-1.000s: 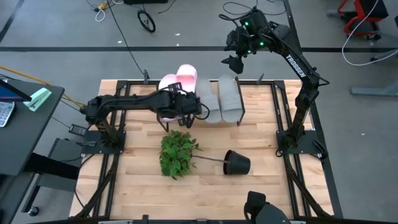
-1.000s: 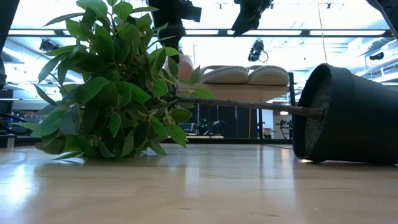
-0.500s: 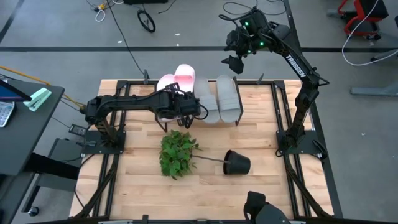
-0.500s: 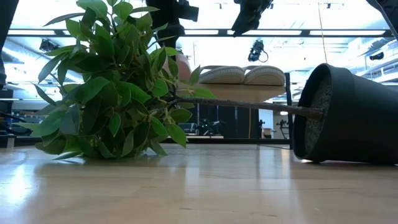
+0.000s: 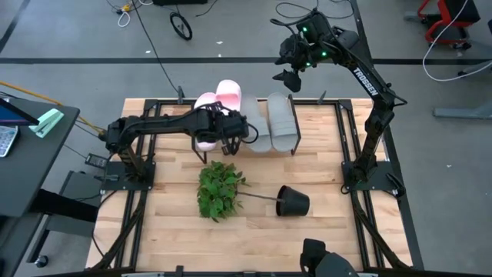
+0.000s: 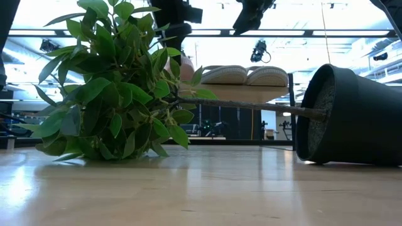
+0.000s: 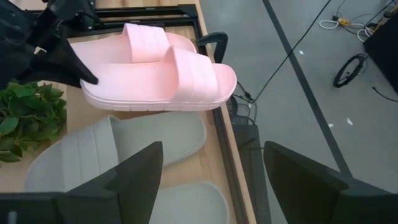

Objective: Pick and place slides into the shelf
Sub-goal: Put the pink slide on the shelf

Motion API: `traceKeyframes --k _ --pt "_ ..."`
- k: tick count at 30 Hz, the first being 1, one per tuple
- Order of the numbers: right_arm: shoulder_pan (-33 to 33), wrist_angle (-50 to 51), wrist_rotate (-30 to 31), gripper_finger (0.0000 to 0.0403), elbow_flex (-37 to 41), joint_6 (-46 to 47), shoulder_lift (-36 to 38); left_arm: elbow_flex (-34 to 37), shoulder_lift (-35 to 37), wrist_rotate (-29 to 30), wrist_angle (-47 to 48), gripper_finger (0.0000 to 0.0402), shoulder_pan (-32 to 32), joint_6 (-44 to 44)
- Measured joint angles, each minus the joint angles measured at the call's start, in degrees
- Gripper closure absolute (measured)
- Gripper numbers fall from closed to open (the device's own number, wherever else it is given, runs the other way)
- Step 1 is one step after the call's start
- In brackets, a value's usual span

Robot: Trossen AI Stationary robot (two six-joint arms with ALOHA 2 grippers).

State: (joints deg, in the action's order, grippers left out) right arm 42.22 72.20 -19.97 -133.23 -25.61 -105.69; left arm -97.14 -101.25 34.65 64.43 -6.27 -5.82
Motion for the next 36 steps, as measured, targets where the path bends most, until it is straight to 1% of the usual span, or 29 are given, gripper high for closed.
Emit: traceKeyframes --k 6,11,18,27,36 --pt "0.0 0.0 0.0 0.0118 0.0 0.0 0.0 0.0 0.0 -0.1 -0.7 0.0376 -0.7 -1.0" --pt "0.0 0.0 0.0 0.0118 0.0 0.0 0.0 0.0 0.0 1.2 -1.8 0.0376 -0.7 0.1" --pt "0.0 0.0 0.0 0.0118 0.0 -0.1 0.0 0.0 0.0 1.6 0.6 0.0376 -1.3 -0.2" --pt "0.0 0.0 0.0 0.0118 0.0 -0.1 0.0 0.0 -0.1 6.8 4.2 0.0376 -1.1 -1.0" --pt "0.0 0.0 0.0 0.0118 0.0 0.0 0.0 0.0 -0.1 6.0 3.7 0.0376 -0.6 -2.1"
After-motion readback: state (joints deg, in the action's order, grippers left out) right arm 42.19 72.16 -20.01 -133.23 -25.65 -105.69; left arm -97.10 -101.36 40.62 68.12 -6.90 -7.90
